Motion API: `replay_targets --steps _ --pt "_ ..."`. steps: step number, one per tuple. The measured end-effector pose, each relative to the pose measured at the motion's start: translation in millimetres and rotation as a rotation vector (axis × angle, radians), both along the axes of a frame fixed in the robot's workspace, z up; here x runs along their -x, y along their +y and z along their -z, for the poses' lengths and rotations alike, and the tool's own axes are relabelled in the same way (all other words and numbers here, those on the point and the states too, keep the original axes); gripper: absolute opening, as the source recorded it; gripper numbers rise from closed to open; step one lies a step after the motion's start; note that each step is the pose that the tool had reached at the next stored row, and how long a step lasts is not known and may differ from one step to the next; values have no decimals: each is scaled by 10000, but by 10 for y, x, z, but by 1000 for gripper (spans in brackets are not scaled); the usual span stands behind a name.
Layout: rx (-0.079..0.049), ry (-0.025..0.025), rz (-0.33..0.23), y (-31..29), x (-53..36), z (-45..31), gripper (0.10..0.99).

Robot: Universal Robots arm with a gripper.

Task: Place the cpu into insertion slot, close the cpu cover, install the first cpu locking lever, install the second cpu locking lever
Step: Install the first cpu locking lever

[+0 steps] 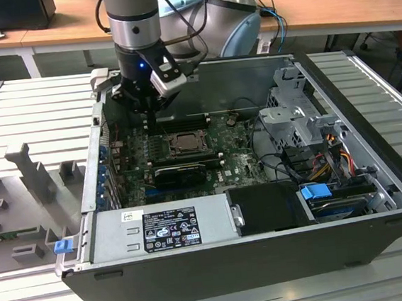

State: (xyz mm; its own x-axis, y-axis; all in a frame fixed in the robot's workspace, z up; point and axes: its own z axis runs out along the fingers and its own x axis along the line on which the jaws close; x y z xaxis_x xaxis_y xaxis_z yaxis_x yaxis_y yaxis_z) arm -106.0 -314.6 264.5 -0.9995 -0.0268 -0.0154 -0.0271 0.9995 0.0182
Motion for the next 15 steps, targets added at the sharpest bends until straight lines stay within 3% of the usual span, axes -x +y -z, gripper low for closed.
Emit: replay_targets --steps 4,9,15 --pt "0 0 0 52 47 28 106" --pt "-9 0 -1 205 62 86 106" --pt "-10 0 -2 261 26 90 106"
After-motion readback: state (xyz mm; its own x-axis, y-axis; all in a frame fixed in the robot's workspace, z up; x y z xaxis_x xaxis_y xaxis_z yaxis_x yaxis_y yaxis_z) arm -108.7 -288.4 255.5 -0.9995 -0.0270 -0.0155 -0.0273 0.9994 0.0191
